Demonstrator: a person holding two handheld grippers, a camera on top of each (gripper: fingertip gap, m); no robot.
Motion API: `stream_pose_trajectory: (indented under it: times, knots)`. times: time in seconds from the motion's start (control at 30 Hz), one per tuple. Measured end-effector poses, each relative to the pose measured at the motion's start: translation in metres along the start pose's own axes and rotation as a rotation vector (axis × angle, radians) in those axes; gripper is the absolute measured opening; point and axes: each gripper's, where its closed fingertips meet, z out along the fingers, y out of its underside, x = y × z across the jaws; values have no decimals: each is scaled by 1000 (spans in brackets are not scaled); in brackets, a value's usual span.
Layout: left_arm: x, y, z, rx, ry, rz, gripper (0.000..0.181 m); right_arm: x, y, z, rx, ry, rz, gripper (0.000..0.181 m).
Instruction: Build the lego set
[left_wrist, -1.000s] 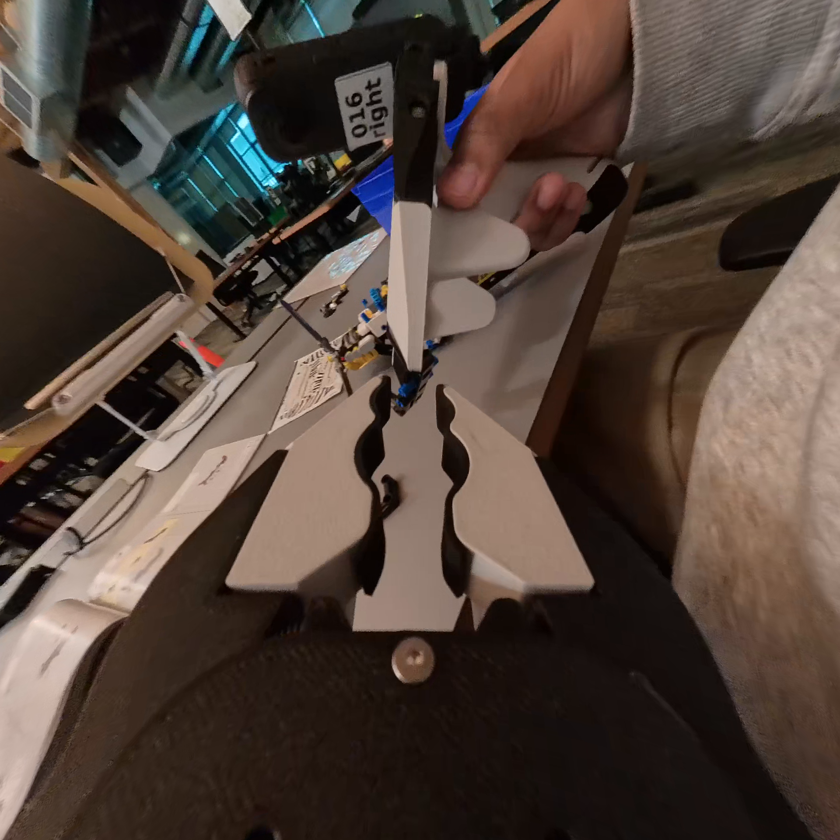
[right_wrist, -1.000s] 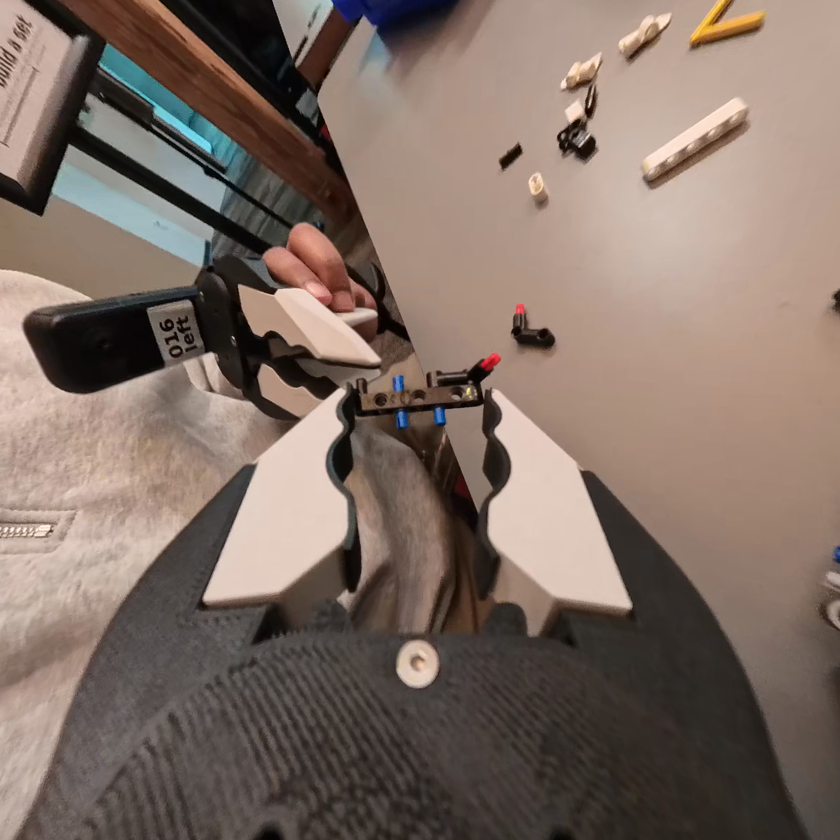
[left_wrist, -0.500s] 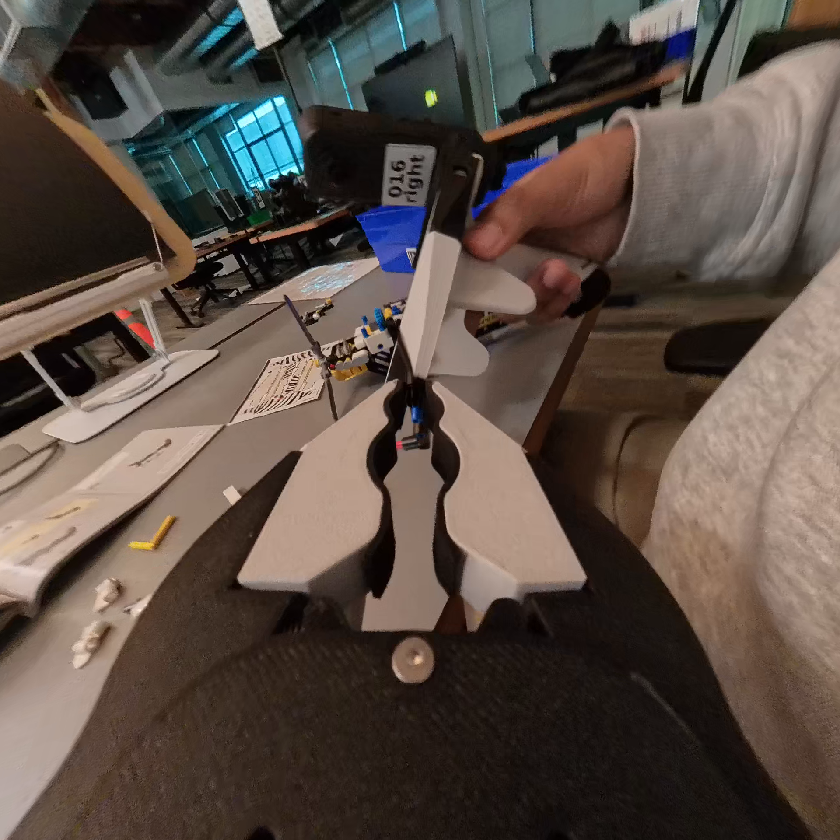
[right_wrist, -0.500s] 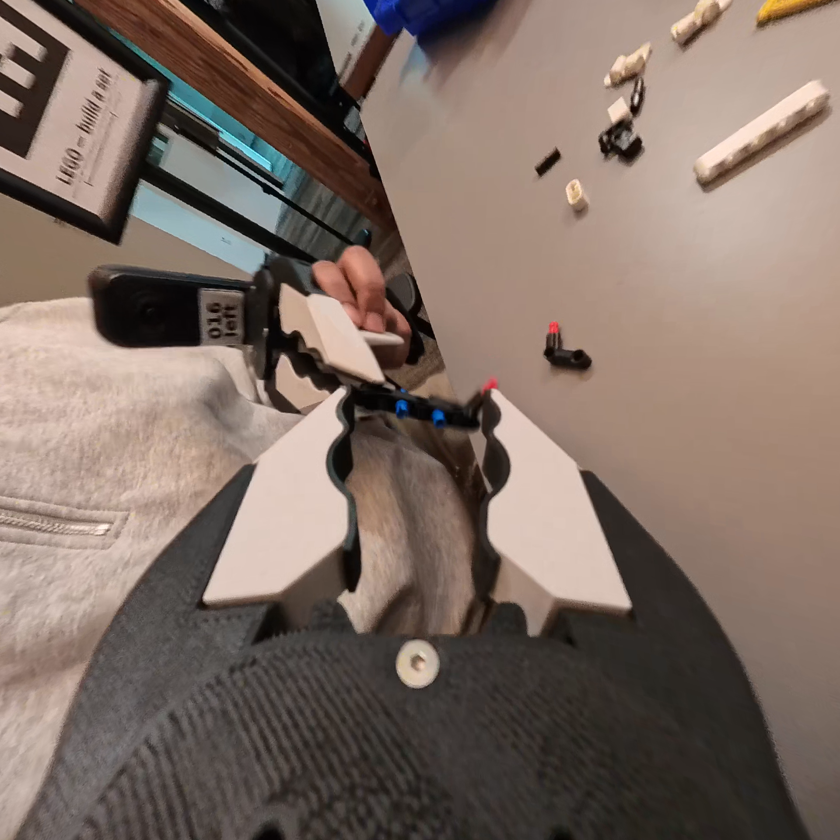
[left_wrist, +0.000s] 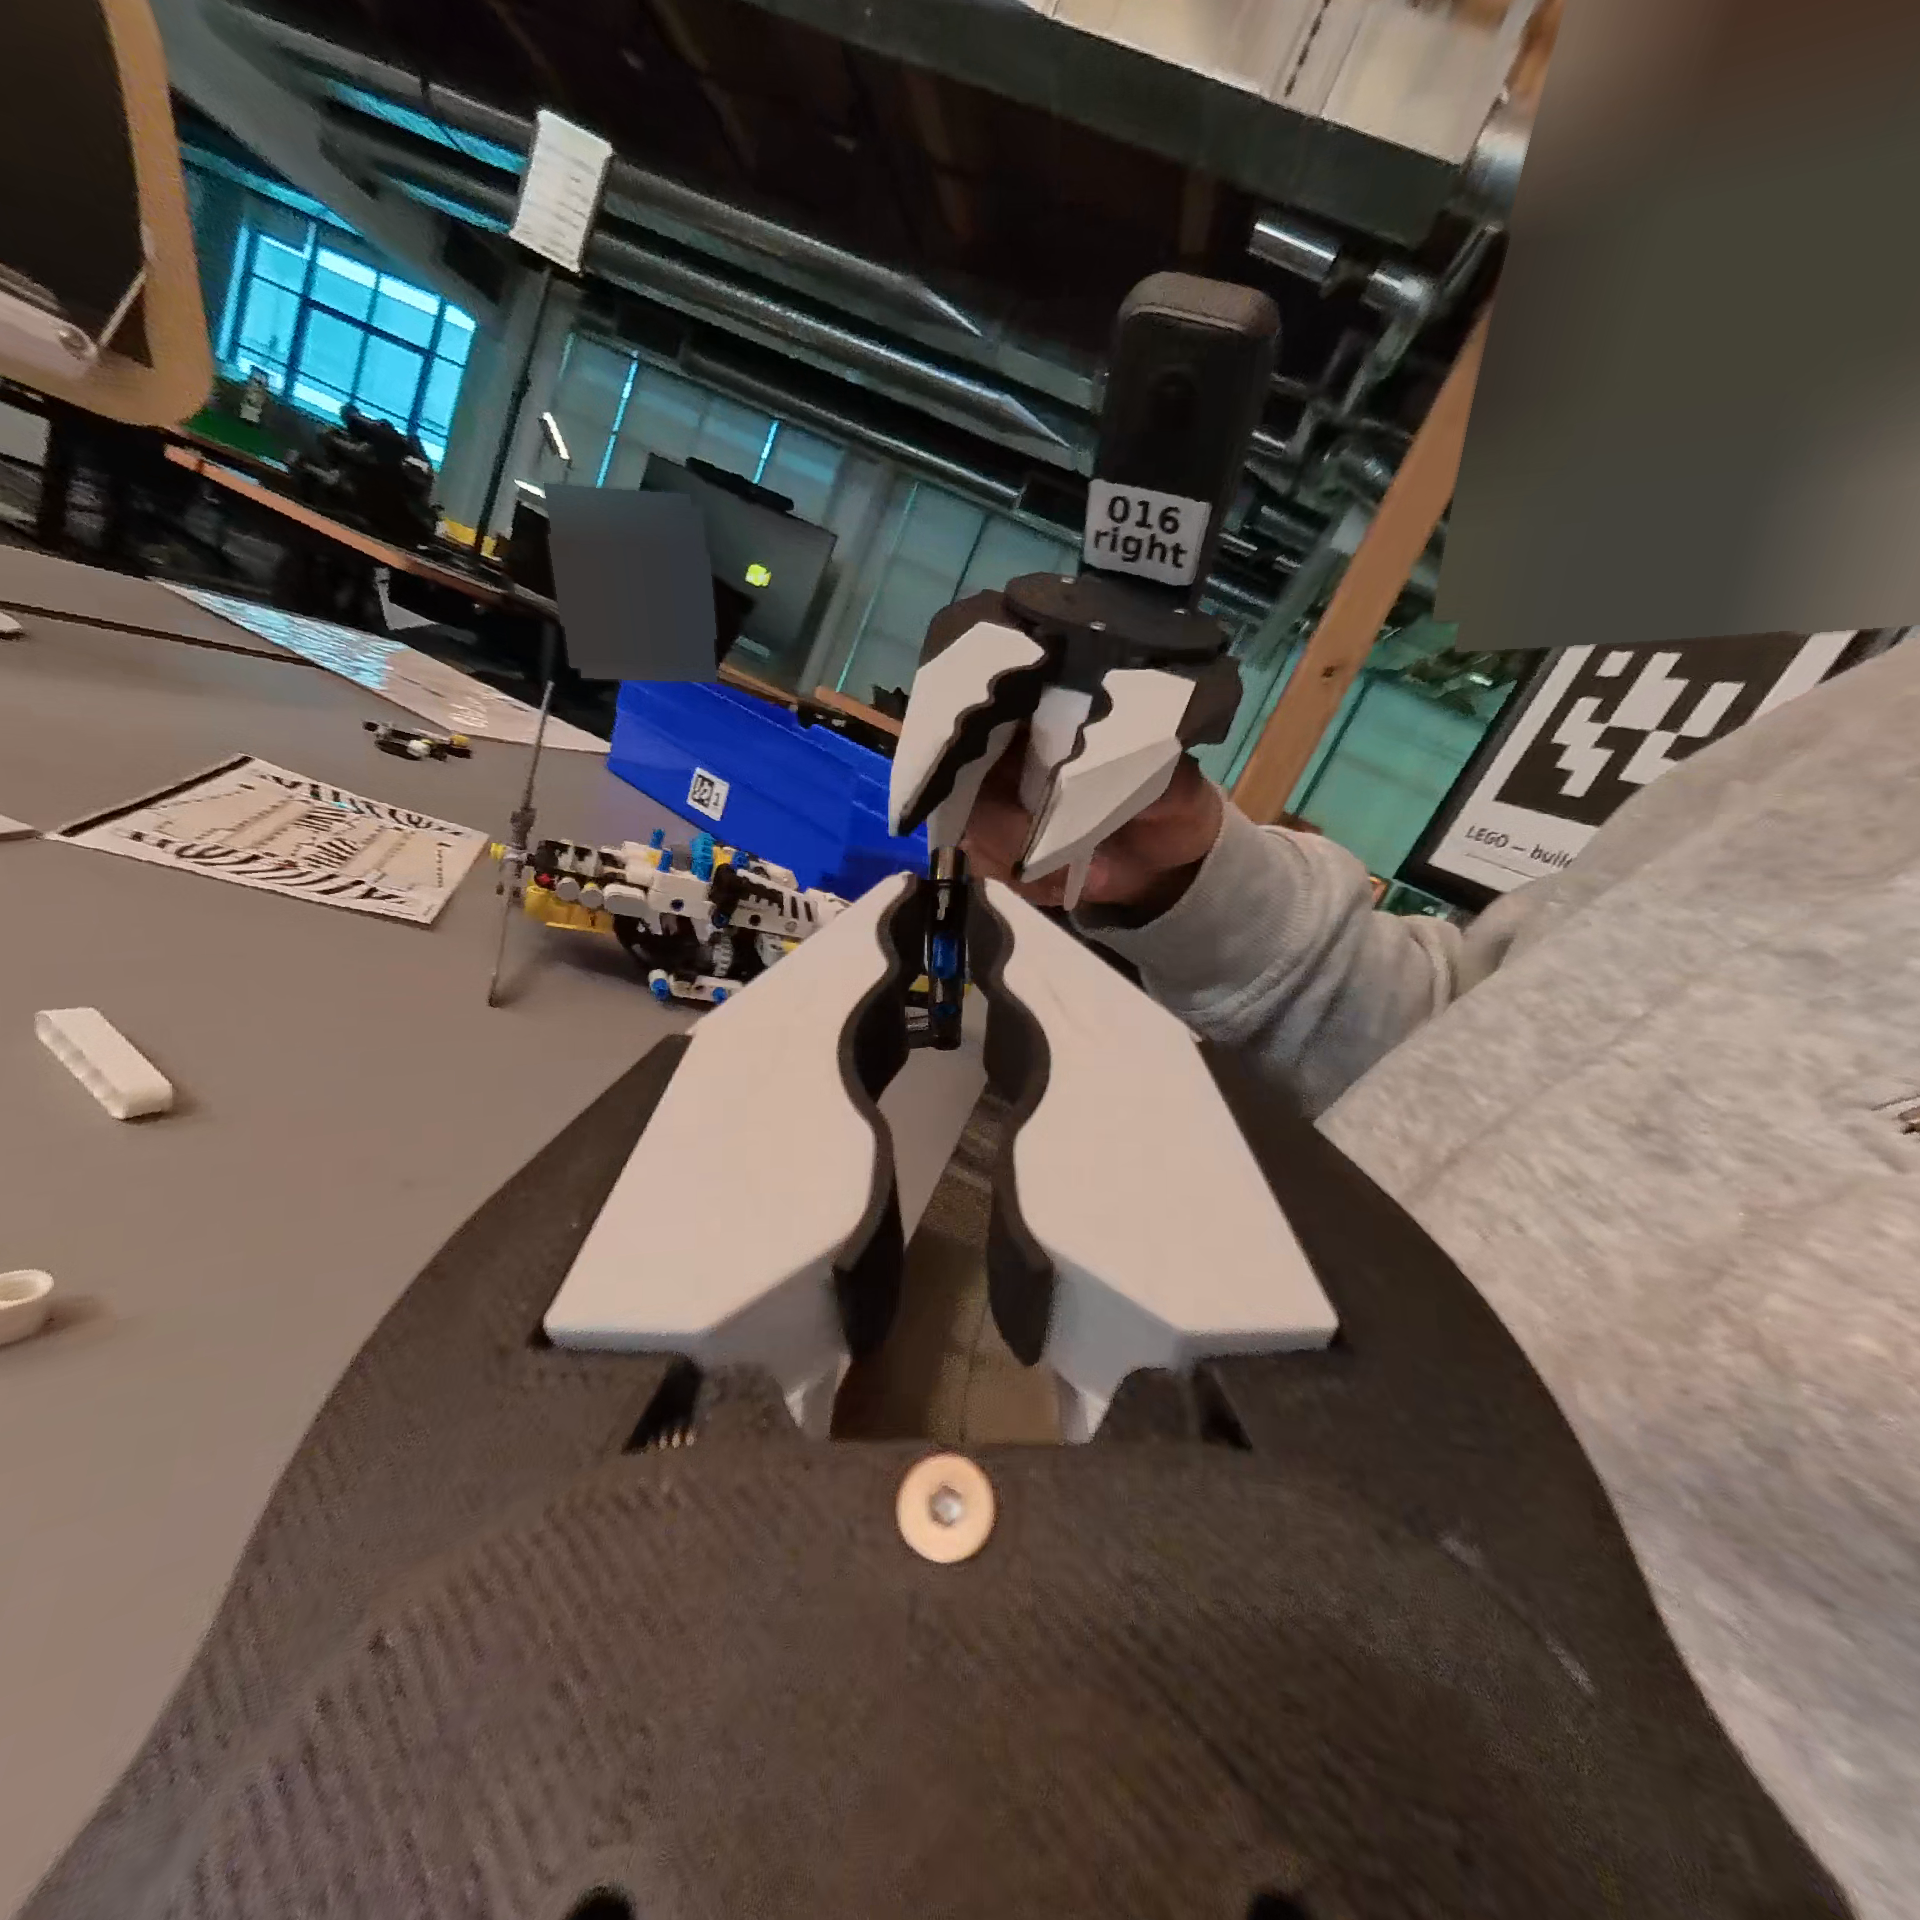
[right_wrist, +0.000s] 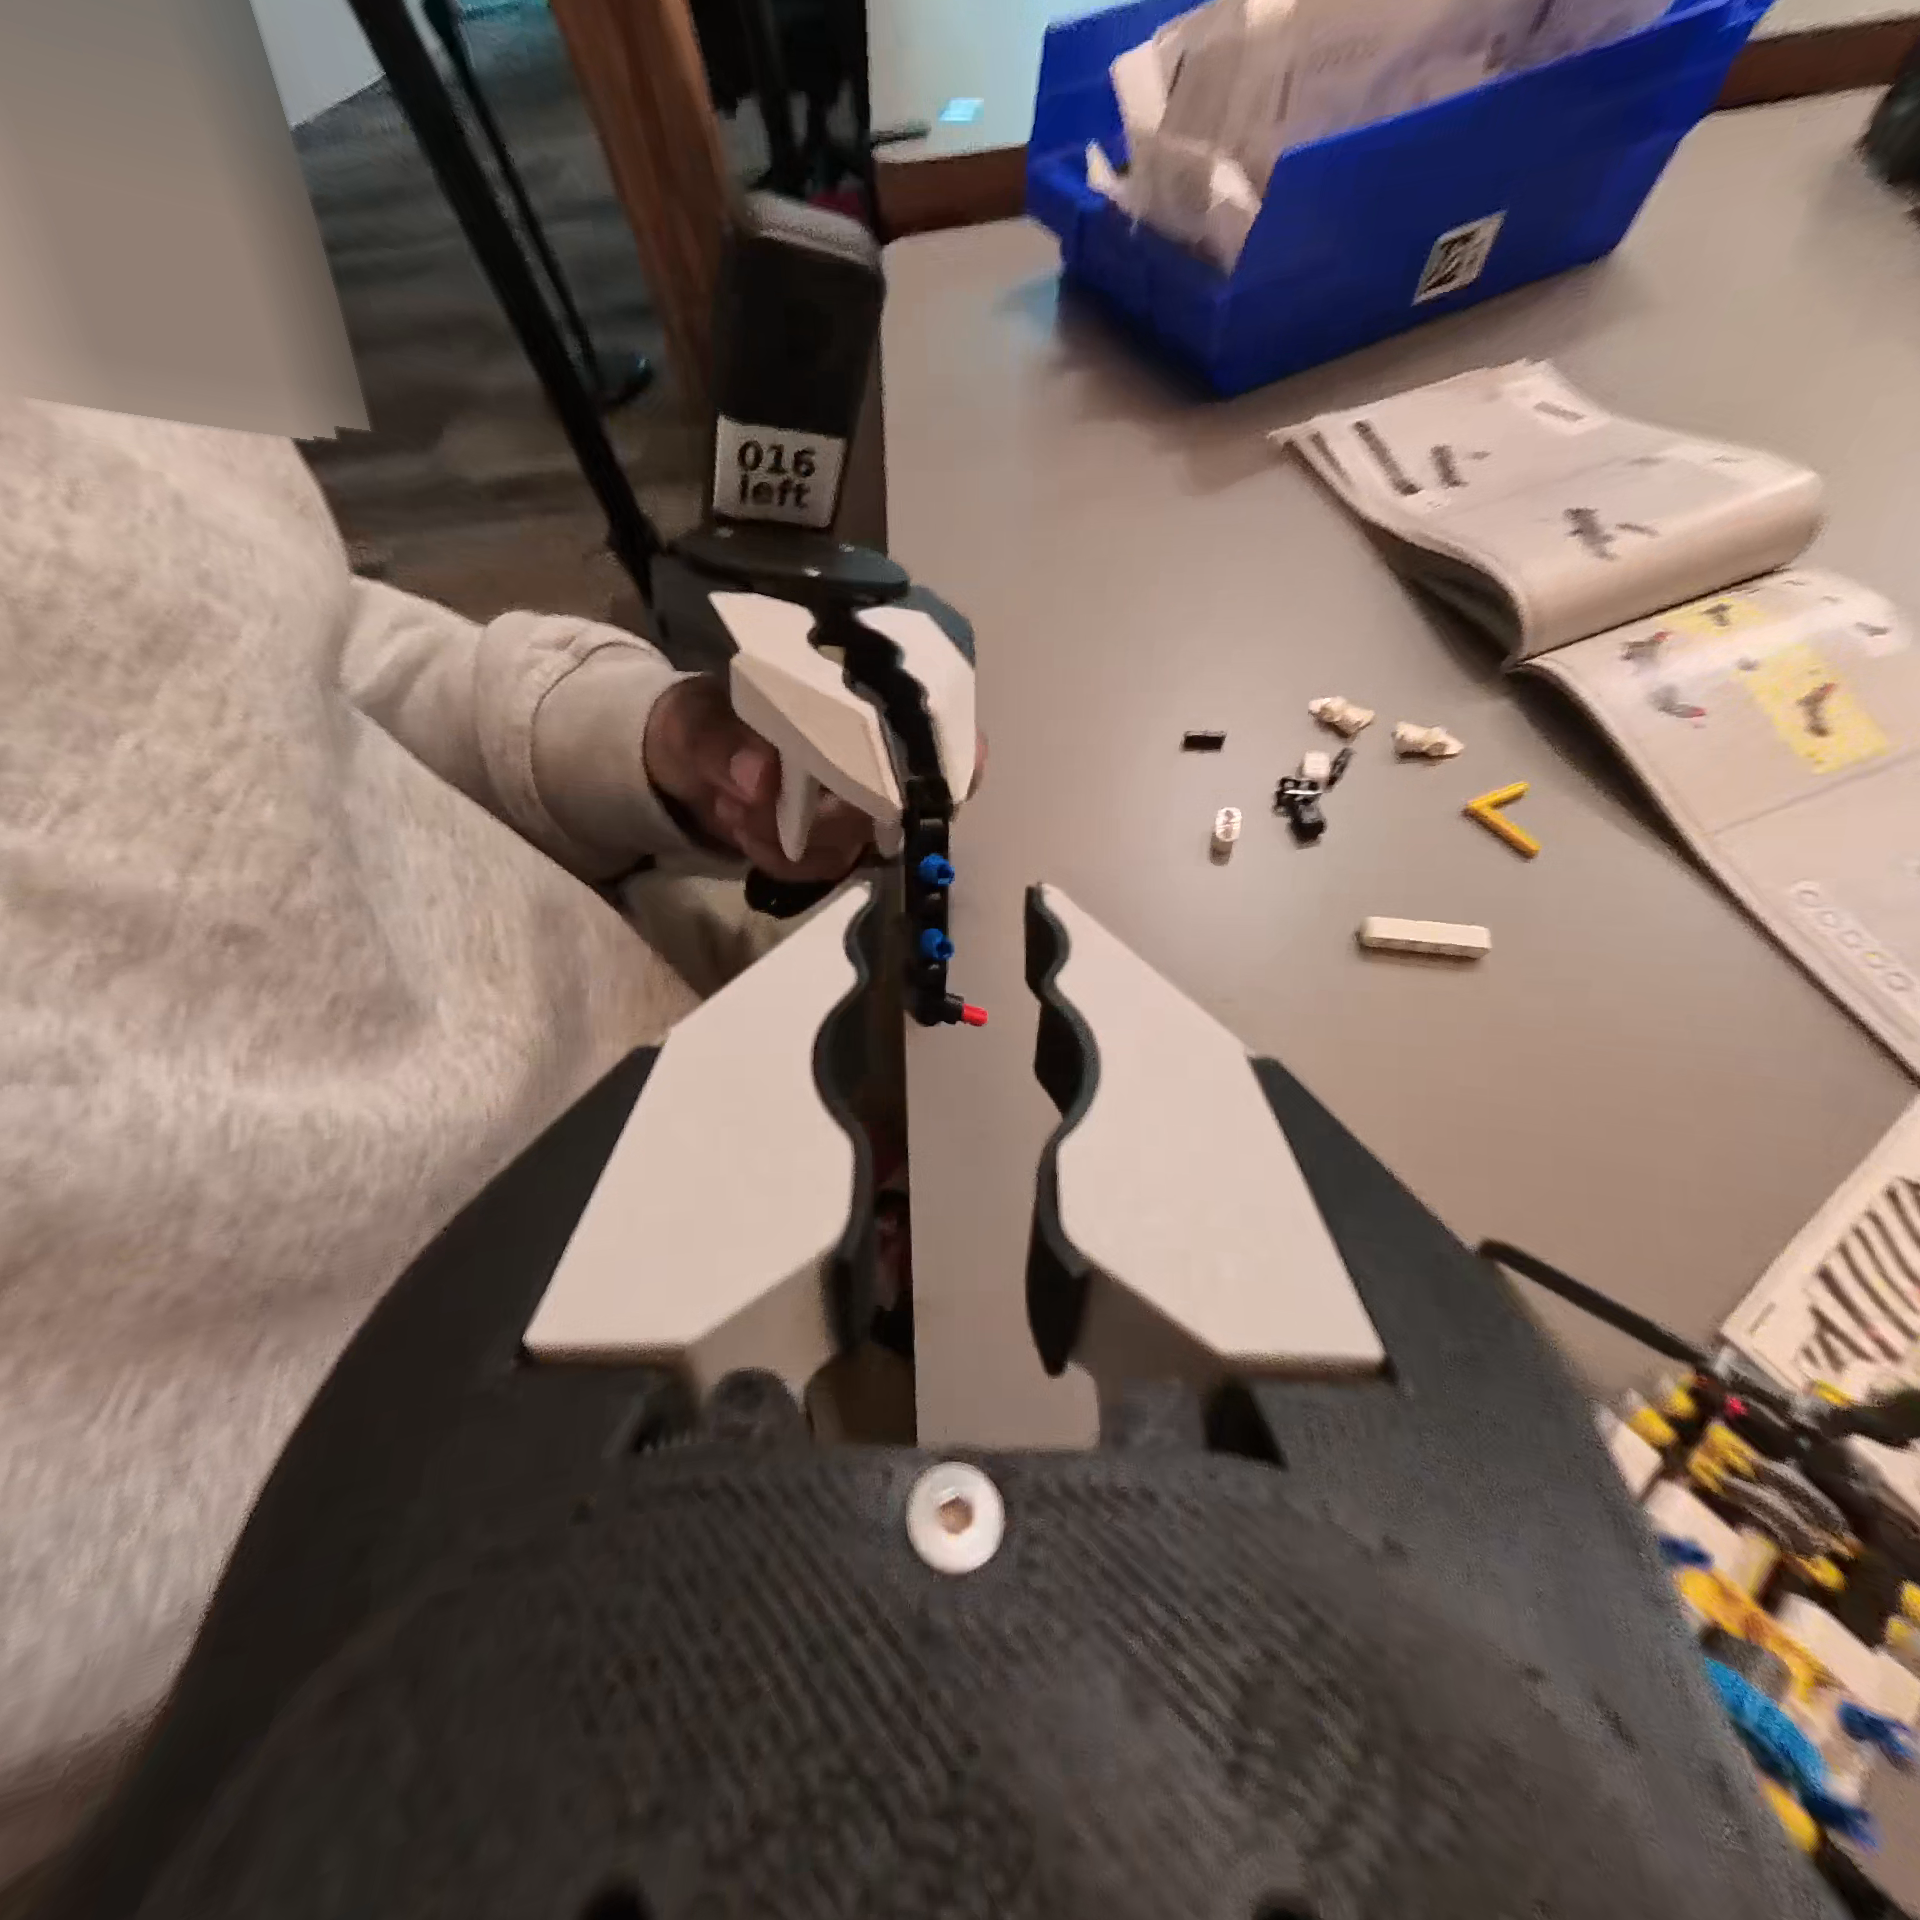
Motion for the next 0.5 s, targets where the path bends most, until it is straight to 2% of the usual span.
stream_pose_trajectory:
  times: [0.23, 0.37, 0.5]
  knots:
    - [4, 4, 0, -11, 38, -24, 4, -7, 2, 12, -55, -120, 16, 14]
    - [2, 5, -1, 0, 33, -36, 4, -9, 5, 18, -105, -134, -1, 2]
    - [-5, 2, -3, 20, -4, -39, 6, -4, 4, 22, -127, -111, -11, 0]
